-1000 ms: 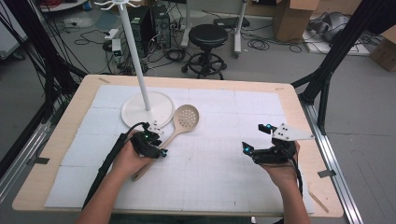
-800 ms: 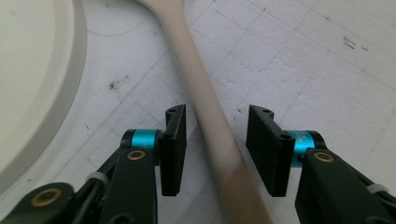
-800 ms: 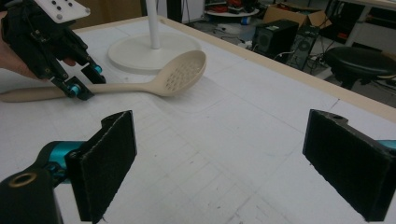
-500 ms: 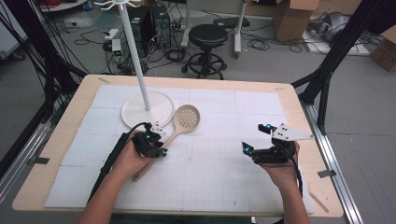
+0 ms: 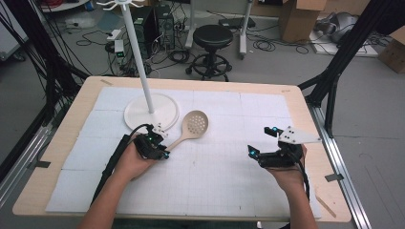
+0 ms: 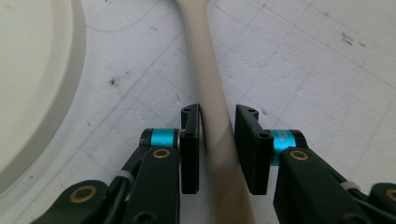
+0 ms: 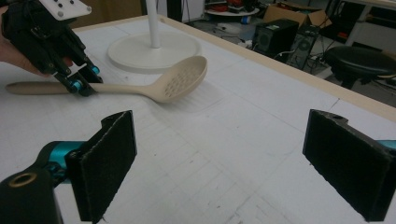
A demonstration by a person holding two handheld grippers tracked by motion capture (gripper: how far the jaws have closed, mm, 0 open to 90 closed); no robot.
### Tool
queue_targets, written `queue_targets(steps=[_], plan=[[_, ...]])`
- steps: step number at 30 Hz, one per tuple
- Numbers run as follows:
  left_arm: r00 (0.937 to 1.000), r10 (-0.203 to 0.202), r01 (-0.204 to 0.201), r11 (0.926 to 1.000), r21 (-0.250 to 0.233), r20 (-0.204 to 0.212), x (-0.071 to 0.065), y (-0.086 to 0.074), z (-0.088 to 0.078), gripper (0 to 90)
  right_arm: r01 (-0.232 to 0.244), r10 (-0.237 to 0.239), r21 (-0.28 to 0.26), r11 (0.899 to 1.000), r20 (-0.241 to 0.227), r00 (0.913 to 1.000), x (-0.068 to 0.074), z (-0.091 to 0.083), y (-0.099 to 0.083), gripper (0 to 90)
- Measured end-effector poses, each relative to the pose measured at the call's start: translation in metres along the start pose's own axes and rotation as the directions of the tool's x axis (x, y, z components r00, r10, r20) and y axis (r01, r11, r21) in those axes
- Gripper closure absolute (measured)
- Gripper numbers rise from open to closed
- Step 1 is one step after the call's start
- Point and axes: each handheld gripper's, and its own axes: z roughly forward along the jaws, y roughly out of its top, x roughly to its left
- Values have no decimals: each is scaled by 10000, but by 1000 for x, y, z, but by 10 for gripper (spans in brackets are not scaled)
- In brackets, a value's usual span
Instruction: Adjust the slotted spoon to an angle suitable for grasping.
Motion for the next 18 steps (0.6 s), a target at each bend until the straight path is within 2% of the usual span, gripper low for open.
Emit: queue_targets(steps=[4,8,18], plan=[[10000,4,-4,10000,2,25,-1,0,0,743,15,-15,14,10000,11,10000,0,0,0,88],[9994,120,-120,9999,-2,324,-1,-1,0,755,31,-31,31,10000,-6,10000,0,0,0,88],[9988,368,-366,9993,-63,337,-1,-2,0,748,-40,41,77,10000,-53,10000,1,0,0,88]])
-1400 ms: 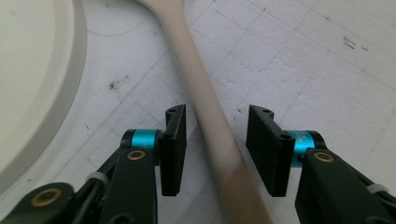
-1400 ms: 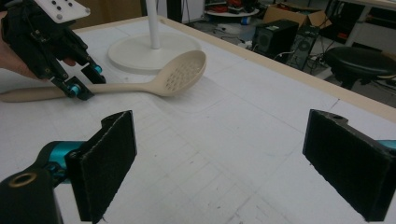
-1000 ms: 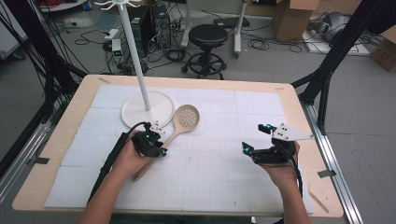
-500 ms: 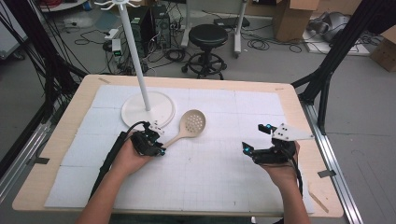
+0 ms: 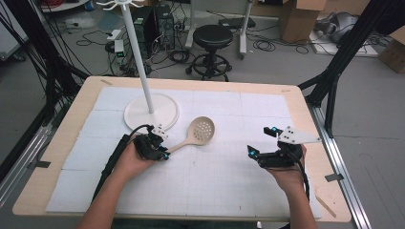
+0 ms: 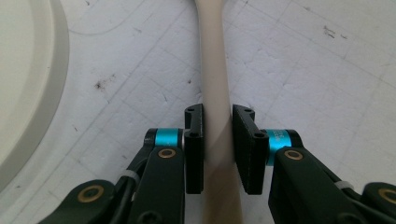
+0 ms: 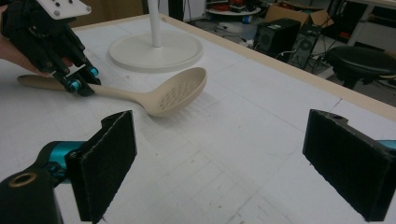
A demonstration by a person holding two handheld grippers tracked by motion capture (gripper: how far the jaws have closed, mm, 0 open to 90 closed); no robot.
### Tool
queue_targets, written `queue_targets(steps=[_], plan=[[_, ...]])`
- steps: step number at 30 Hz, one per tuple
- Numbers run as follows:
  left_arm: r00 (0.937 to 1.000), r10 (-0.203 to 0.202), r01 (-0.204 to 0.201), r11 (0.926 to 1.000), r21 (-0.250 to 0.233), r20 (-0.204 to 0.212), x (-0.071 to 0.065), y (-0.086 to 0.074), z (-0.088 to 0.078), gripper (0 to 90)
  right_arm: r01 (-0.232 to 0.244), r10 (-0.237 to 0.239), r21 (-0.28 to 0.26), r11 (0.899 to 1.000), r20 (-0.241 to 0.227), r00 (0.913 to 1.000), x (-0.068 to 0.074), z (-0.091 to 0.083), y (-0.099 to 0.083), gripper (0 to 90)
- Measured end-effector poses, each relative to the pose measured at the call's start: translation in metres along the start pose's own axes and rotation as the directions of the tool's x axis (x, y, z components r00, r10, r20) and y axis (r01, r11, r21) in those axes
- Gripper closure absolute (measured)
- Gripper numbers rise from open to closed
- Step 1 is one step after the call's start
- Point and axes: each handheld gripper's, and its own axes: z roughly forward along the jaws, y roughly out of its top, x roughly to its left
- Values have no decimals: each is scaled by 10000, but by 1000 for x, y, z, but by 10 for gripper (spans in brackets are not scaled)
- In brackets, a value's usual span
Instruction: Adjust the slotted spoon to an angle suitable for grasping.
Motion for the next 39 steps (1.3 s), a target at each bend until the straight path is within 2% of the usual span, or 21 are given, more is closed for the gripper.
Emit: queue_targets(steps=[2,6,9,12,17,20,22,23,24,29,32,39], plan=[[9997,-136,137,9999,-65,187,-1,0,1,707,33,-33,-18,10000,7,10000,0,0,0,88],[9996,-250,252,9996,-122,135,-2,0,1,621,47,-47,-30,10000,17,10000,0,0,0,88],[9997,-259,258,9996,-101,-48,-2,1,-1,599,25,-25,-56,10000,1,10000,-1,0,0,88],[9991,-397,391,9988,-299,-177,-1,0,-3,589,69,-69,-64,10000,9,10000,-1,0,0,88],[9989,-328,318,9990,-307,-344,0,1,-2,575,42,-42,-22,10000,-8,10000,-1,0,0,88],[9993,-153,152,9999,-45,-334,-1,1,2,614,32,-32,-19,10000,-11,10000,-1,0,0,88],[9996,-93,92,9999,-63,-262,-2,2,2,649,34,-34,-19,10000,-11,10000,-1,1,0,88],[9999,26,-26,10000,0,-159,-2,2,2,715,40,-40,-57,10000,-33,10000,-1,1,-1,88],[9997,51,-50,10000,12,-243,-3,3,2,751,5,-5,-26,10000,-41,10000,-1,1,-1,88],[9992,318,-320,9994,-96,-249,-5,4,4,759,76,-76,-27,10000,0,10000,-1,1,0,88],[9982,604,-604,9980,-157,-60,-5,7,6,761,53,-53,-24,10000,6,10000,-1,0,0,88],[9889,1450,-1446,9894,-146,330,-9,17,13,761,67,-67,-4,10000,-5,10000,-1,1,0,88]])
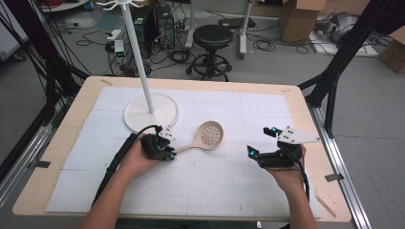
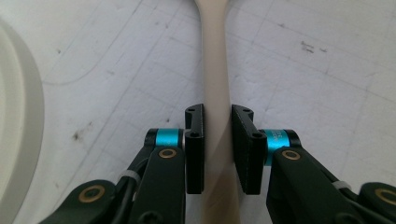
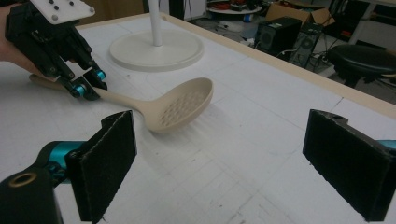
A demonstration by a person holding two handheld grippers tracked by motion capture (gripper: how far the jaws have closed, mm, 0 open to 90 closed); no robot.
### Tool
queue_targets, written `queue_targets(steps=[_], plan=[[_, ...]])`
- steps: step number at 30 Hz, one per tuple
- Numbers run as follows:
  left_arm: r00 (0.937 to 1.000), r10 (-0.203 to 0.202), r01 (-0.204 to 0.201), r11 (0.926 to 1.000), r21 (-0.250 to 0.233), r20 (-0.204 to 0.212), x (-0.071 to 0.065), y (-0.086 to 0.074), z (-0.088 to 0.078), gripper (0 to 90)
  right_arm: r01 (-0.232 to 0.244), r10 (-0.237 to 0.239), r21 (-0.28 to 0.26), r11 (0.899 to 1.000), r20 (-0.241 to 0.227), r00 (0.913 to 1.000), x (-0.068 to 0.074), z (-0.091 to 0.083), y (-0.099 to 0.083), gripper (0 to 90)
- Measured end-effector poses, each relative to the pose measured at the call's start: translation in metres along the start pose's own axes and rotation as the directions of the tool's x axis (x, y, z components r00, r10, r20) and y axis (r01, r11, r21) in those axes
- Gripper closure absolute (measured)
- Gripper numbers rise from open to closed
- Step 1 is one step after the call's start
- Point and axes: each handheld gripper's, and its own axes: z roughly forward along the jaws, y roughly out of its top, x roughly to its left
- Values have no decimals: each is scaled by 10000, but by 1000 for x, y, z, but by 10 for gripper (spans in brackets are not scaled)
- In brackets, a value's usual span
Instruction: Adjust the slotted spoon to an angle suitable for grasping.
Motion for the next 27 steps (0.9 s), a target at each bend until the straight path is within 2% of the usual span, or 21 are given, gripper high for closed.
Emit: queue_targets(steps=[4,11,17,21,23,25,27], plan=[[9989,412,-414,9991,112,201,-3,10,5,761,-18,18,-39,10000,-2,10000,-1,-1,0,88],[9893,1313,-1331,9908,257,639,-13,32,19,760,-26,26,-72,10000,-13,10000,-1,-2,0,88],[9819,1706,-1739,9841,348,827,-22,46,28,761,-10,10,-110,9999,23,10000,-1,-3,0,88],[9872,1399,-1429,9891,345,766,-21,46,27,744,-21,21,-121,9999,-5,10000,-2,-3,0,88],[9893,1296,-1318,9908,308,665,-21,46,24,678,-46,46,-105,9999,-20,10000,-2,-3,0,88],[9903,1143,-1157,9932,138,784,-21,45,19,661,-10,10,-93,10000,-18,10000,-2,-3,0,88],[9913,1102,-1105,9939,1,720,-21,43,13,642,4,-4,-81,10000,-9,10000,-1,-3,0,88]])
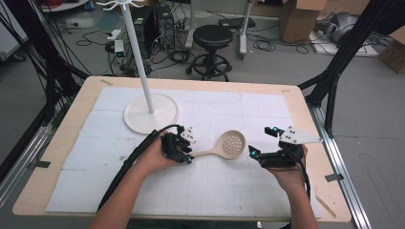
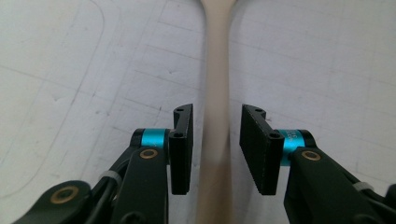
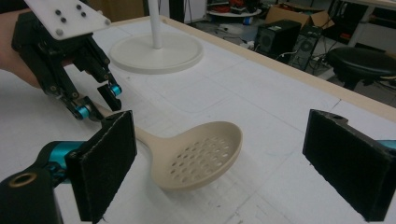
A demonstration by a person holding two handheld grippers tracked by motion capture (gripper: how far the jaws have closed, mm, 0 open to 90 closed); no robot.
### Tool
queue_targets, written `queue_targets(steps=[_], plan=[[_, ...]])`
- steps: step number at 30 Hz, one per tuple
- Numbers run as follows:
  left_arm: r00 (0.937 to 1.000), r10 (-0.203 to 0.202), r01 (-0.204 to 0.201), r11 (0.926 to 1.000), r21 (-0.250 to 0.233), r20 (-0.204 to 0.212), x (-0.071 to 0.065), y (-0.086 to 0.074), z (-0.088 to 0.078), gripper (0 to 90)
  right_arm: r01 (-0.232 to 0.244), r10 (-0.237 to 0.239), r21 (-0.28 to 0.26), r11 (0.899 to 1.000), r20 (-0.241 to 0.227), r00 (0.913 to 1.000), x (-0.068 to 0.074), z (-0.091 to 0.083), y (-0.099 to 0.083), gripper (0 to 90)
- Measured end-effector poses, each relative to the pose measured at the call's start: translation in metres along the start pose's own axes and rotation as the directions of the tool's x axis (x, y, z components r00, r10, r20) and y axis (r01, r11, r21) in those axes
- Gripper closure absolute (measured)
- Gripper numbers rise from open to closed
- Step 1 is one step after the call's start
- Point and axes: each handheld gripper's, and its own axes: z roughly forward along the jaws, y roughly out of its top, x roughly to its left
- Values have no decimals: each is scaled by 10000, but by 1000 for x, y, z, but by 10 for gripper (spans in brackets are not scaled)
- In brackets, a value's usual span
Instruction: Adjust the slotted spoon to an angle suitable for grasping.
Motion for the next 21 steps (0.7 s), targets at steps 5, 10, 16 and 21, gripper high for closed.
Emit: queue_targets(steps=[5,10,16,21], plan=[[9996,-281,279,9994,-191,-103,-1,-15,-12,615,-40,40,-4,10000,2,10000,1,0,0,88],[9970,-672,653,9967,-482,-389,-2,-37,-27,604,-24,24,62,10000,-7,10000,1,0,0,88],[9978,-588,555,9940,-944,-322,-14,-56,-49,724,3,-2,94,10000,-28,10000,2,2,0,87],[9992,-287,264,9959,-868,-262,-23,-66,-55,825,42,-42,100,9999,-33,10000,3,3,0,88]])
